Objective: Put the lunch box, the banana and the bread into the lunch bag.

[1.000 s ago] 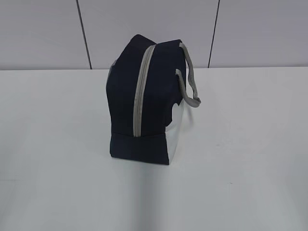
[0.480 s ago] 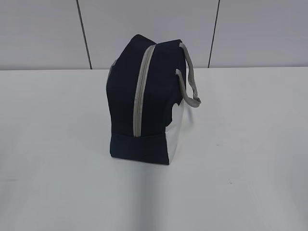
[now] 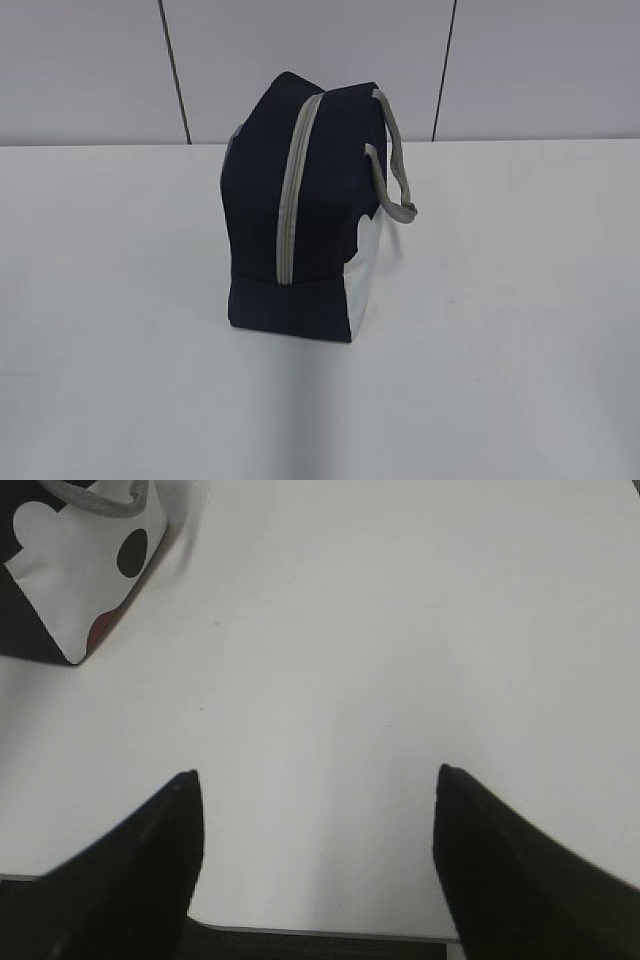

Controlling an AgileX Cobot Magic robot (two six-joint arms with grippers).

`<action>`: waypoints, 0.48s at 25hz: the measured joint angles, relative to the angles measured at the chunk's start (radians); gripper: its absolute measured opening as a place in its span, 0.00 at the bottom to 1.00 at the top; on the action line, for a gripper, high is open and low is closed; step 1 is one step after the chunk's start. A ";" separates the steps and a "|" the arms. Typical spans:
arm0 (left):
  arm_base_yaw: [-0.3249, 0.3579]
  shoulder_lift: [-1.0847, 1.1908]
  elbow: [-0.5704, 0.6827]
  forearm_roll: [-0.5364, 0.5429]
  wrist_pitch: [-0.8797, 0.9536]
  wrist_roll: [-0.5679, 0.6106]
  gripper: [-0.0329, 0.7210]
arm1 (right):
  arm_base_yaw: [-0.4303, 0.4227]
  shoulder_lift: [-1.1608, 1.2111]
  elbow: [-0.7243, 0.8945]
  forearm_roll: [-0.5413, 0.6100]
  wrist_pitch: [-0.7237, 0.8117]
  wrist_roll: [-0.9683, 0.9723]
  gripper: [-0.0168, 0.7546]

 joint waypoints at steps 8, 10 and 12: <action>0.000 0.000 0.000 0.000 0.000 0.000 0.56 | 0.000 0.000 0.000 0.000 0.000 0.000 0.71; 0.000 0.000 0.000 0.000 0.000 0.000 0.56 | 0.000 0.000 0.000 0.000 0.000 0.000 0.71; 0.000 0.000 0.000 0.000 0.000 0.000 0.56 | 0.000 0.000 0.000 0.000 0.000 0.000 0.71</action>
